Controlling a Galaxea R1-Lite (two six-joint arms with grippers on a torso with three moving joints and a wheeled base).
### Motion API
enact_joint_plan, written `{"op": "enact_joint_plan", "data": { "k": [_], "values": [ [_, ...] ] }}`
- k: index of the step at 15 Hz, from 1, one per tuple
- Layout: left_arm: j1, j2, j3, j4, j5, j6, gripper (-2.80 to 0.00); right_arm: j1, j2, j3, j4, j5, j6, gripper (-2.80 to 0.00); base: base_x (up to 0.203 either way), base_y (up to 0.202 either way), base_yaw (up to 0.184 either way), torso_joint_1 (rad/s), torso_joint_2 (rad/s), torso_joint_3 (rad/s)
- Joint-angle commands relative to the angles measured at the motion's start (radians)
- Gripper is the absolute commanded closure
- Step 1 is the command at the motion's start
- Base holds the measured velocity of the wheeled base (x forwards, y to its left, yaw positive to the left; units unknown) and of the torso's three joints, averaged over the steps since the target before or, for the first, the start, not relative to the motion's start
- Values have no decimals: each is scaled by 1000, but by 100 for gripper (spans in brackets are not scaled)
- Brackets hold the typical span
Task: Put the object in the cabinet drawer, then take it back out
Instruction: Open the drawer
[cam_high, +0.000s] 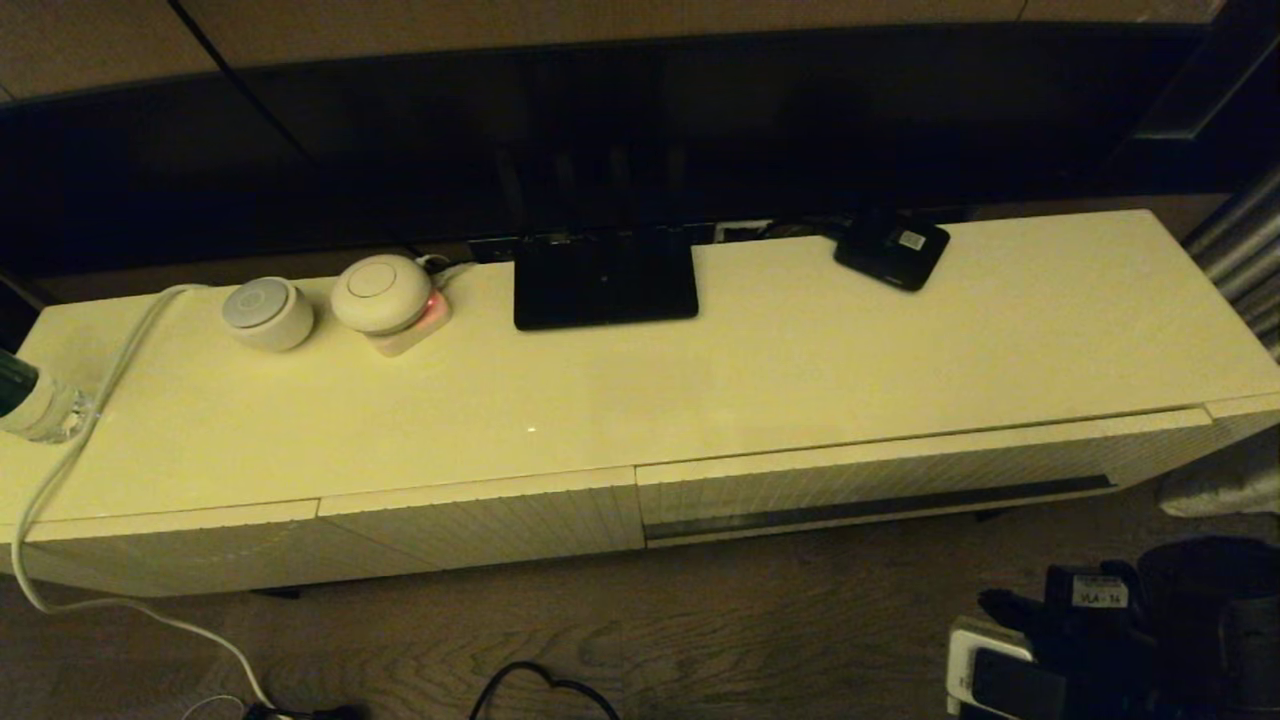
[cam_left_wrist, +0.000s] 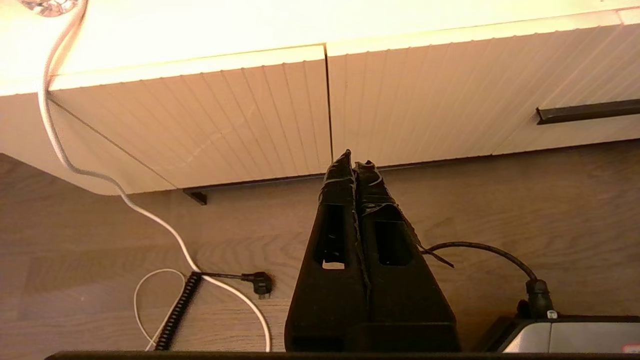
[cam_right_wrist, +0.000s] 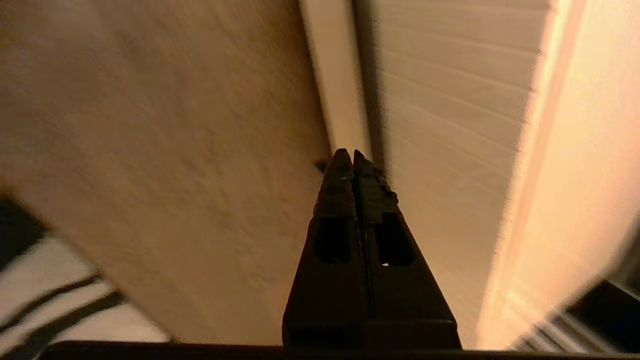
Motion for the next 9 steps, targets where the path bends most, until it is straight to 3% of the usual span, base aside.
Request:
{"op": "enact_joint_plan", "data": {
  "k": [1,9],
  "values": [
    [1,0,3,-1,0,0,0,41,-24,0,23,3,36,0,0,0,0,0,0,0],
    [1,0,3,-1,0,0,0,63,-25,1,81,22,52,0,0,0,0,0,0,0]
  ]
}}
